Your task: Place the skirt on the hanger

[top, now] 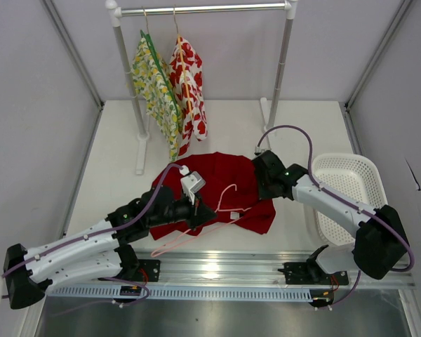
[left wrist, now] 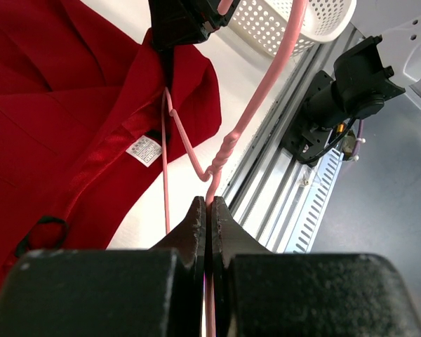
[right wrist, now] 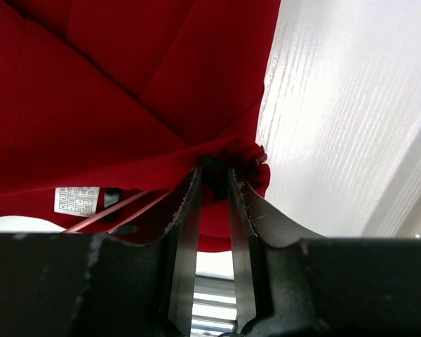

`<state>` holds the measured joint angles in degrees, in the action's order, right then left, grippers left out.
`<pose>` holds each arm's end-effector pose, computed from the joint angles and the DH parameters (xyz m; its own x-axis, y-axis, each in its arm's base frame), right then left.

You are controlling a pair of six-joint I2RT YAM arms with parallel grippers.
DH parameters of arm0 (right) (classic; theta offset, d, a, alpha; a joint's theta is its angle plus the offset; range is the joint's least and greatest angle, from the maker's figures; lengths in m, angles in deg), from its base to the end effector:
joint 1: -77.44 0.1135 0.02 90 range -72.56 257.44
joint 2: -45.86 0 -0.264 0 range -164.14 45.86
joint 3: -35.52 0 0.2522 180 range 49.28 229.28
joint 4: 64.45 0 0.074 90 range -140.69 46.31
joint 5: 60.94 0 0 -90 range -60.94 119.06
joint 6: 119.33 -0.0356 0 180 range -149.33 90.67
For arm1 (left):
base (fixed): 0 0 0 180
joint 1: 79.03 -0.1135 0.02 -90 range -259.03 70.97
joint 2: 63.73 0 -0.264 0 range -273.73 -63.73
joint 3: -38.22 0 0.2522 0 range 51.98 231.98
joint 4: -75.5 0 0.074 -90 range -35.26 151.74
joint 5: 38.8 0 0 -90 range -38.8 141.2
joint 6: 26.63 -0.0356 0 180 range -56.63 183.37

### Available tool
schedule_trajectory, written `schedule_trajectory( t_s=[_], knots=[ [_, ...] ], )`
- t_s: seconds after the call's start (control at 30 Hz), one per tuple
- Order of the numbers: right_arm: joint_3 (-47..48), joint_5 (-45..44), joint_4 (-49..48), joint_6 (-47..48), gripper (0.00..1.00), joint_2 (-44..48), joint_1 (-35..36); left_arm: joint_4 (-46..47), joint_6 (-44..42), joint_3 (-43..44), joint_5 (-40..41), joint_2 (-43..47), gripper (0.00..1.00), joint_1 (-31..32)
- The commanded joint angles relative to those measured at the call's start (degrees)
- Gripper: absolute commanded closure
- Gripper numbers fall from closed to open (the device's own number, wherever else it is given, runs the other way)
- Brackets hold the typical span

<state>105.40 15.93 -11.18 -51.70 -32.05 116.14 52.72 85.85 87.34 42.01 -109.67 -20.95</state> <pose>0.2131 0.1604 0.2411 -0.8324 -0.1919 -0.5199 -0.2238 0.9746 -0.0015 0.0962 -0.1652 0.2806 -0.5147 0.1123 -0.8500 0.7799 0.4732 -0.4097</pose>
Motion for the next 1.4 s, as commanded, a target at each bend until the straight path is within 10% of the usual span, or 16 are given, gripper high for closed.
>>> schedule_trajectory(
  t_s=[0.0,0.47,0.63,0.9,1.37],
  knots=[
    [2.86,-2.69,1.89,0.57,0.74,0.21,0.59,2.07,0.2,1.56,0.05,-0.39,1.0,0.63],
    [-1.53,-1.02,5.05,-1.97,0.73,5.66,2.0,2.86,-0.77,3.14,0.75,-1.7,1.0,0.63],
    [-1.63,-2.96,5.32,-4.69,0.47,5.4,1.73,4.01,-0.77,3.23,-0.3,-2.67,1.0,0.63],
    [3.21,-6.31,8.48,-8.04,0.34,3.55,0.07,4.27,-1.39,3.23,-0.65,-2.15,1.0,0.63],
    [-0.83,-1.03,4.09,-9.53,0.41,2.32,-5.47,5.06,-2.62,2.88,-0.57,-1.62,1.0,0.63]
  ],
)
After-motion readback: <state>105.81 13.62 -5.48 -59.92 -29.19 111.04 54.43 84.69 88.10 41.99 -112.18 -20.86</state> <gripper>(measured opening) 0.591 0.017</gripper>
